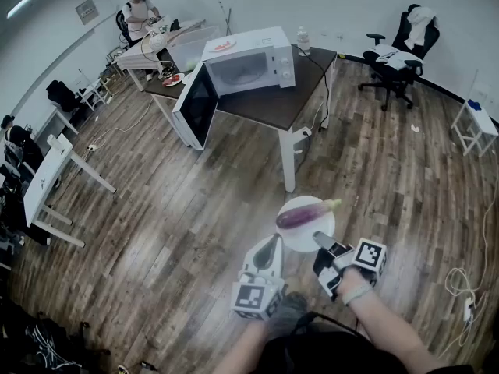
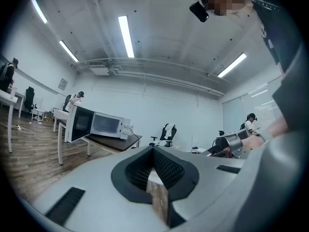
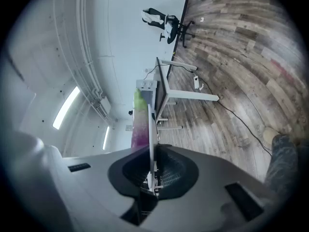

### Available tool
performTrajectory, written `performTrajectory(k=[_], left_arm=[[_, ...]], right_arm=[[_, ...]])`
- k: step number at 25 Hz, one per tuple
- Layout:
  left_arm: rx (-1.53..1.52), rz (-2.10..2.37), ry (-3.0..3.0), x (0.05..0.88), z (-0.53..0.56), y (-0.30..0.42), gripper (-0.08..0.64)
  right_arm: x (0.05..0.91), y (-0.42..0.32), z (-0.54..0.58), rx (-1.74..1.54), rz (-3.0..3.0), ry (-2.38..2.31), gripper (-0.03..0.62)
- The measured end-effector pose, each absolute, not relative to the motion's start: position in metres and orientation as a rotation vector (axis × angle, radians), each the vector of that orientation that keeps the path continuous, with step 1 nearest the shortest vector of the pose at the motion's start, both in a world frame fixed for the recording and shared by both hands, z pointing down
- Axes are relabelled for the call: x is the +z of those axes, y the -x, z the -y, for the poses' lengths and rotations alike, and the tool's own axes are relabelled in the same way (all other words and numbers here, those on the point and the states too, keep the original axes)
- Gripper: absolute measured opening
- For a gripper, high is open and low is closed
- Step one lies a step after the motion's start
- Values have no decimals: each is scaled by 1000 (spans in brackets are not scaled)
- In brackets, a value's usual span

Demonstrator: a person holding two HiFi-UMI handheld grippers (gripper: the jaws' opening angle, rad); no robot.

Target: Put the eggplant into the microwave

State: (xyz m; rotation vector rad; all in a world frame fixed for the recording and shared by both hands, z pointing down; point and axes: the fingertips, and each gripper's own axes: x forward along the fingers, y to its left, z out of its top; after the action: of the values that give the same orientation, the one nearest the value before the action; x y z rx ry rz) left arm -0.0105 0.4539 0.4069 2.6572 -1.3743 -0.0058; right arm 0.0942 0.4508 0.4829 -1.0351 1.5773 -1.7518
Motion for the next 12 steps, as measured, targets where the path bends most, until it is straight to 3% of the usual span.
performTrajectory(k=[12], left_arm=[[5,1297,-2677,417,-353,5,0]], right_arm=[[485,-80,-347,-1749,-1560,1017,18]])
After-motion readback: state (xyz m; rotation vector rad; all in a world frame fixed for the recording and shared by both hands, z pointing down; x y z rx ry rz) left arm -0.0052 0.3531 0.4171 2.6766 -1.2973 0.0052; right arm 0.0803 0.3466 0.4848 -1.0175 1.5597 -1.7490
